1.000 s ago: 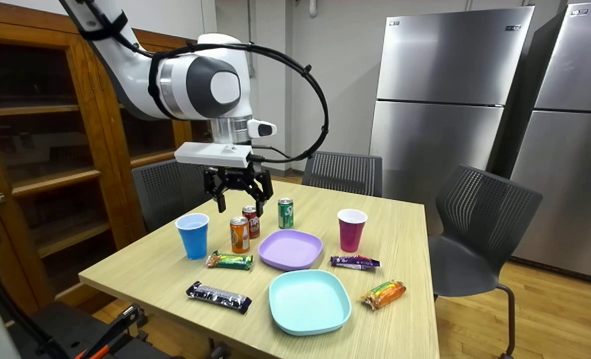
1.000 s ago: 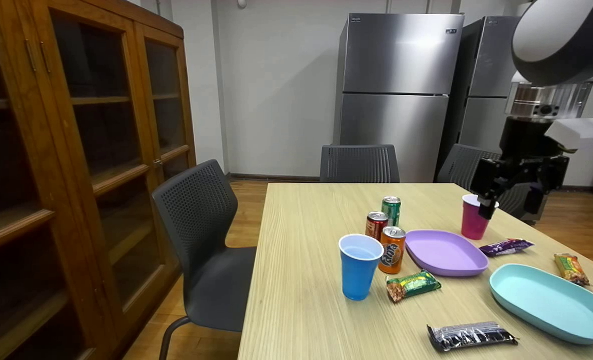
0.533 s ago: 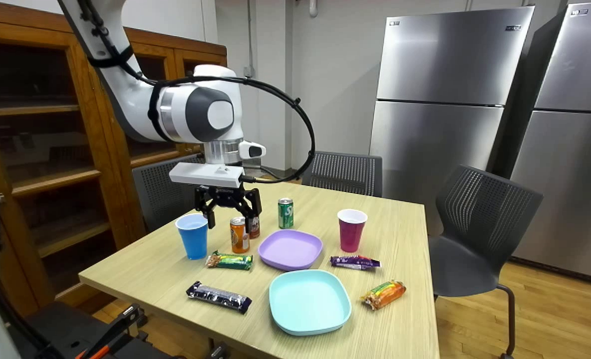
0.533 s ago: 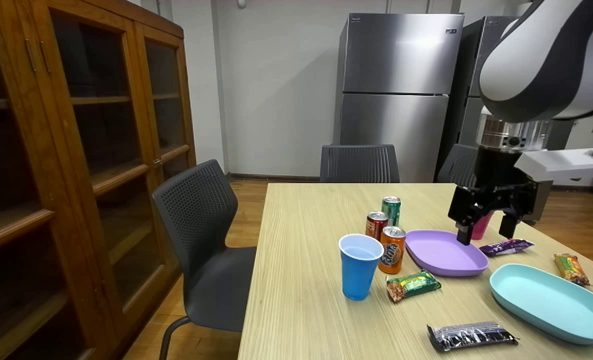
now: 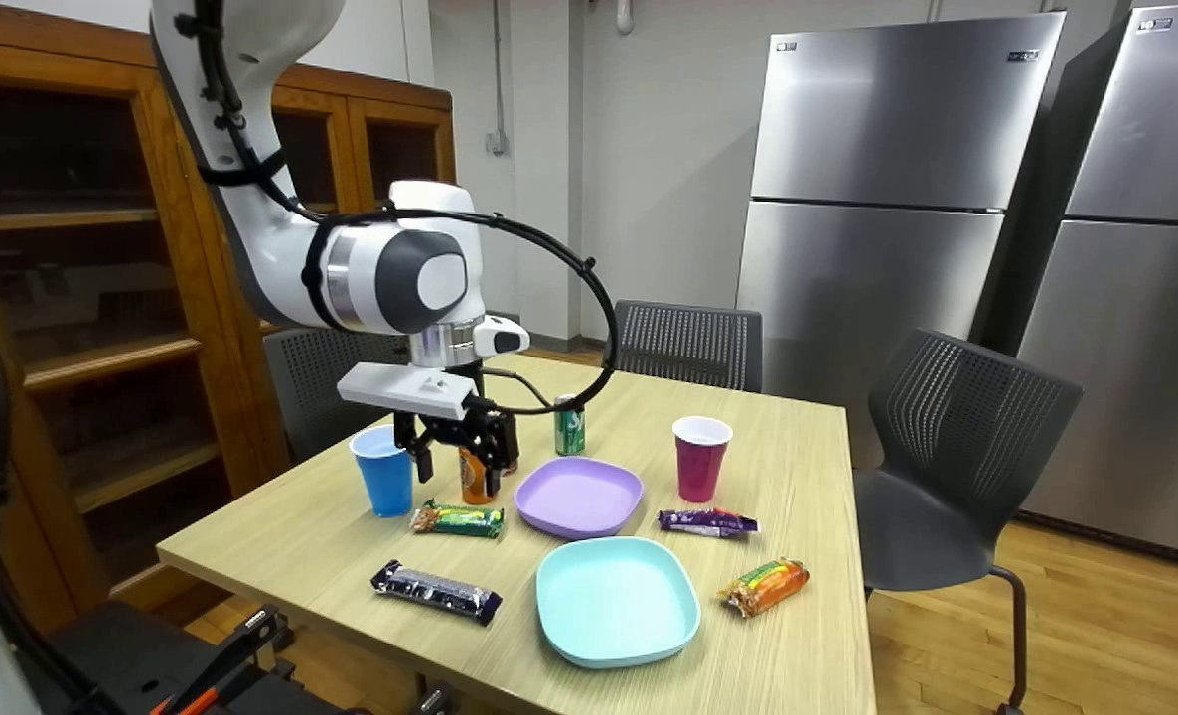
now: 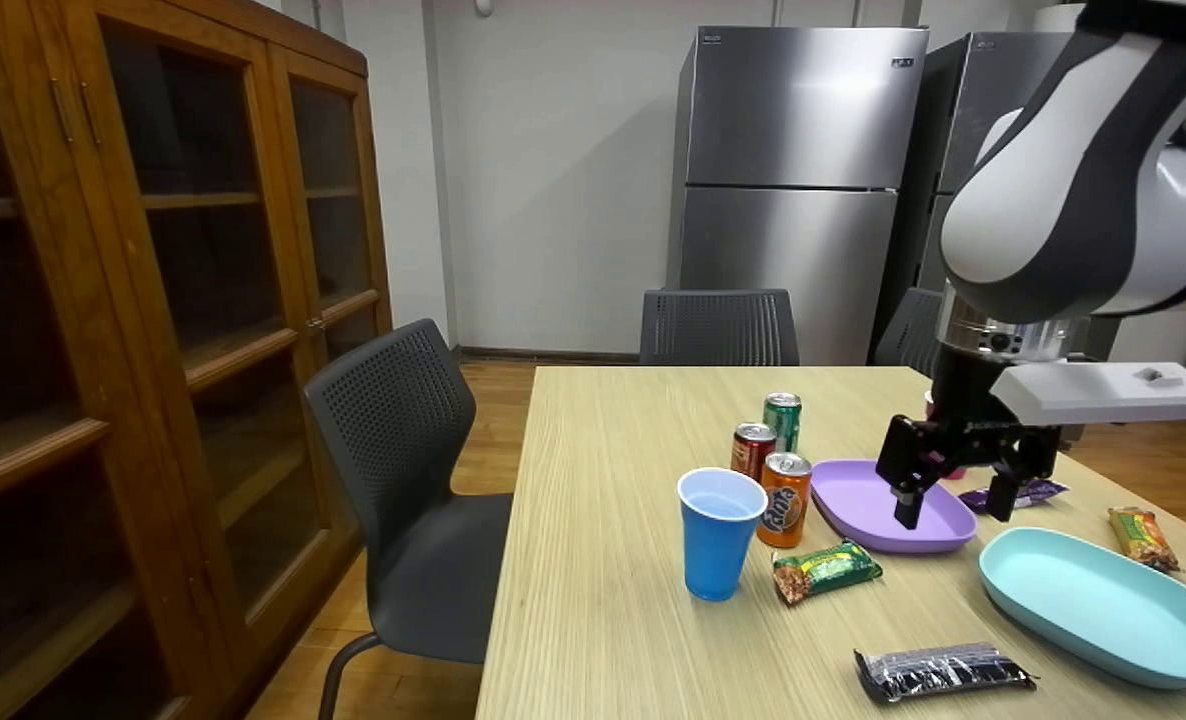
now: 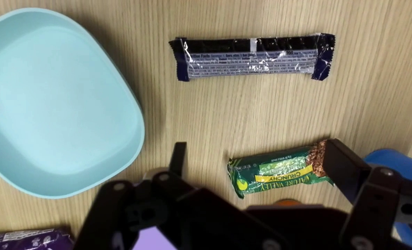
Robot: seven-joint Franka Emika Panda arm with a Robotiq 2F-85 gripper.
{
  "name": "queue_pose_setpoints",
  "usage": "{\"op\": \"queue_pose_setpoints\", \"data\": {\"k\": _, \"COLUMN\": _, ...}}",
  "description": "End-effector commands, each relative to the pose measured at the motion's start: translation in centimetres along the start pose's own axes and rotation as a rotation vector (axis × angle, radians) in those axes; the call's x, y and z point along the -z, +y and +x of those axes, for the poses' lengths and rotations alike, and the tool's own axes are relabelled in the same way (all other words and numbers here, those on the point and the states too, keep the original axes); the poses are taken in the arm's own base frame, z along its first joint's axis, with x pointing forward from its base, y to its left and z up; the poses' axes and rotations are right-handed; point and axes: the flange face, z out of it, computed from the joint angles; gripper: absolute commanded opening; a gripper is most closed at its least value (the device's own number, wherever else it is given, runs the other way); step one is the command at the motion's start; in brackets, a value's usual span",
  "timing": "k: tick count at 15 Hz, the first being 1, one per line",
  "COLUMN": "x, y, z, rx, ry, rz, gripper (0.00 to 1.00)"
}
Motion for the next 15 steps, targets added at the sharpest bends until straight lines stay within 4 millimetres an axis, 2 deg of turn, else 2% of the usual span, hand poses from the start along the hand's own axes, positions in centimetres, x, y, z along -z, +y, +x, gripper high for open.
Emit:
{"op": "queue_pose_setpoints", "data": {"k": 1, "x": -1.4, "y": -1.2, "z": 0.6, "rx": -0.083, "ry": 0.041, "rz": -0.003, "gripper": 1.00}}
{"op": "queue_pose_setpoints", "data": {"k": 9, "x": -4.9, "y": -3.2, "z": 1.9, "rx": -0.282, "ry": 0.148, "rz": -0.029, "gripper": 1.00}}
{"op": "queue_pose_setpoints", "data": {"k": 15, "x": -7.5, "y": -4.8, "z": 3.2, "rx": -0.402, "ry": 0.162, "rz": -0.051, "gripper": 1.00}}
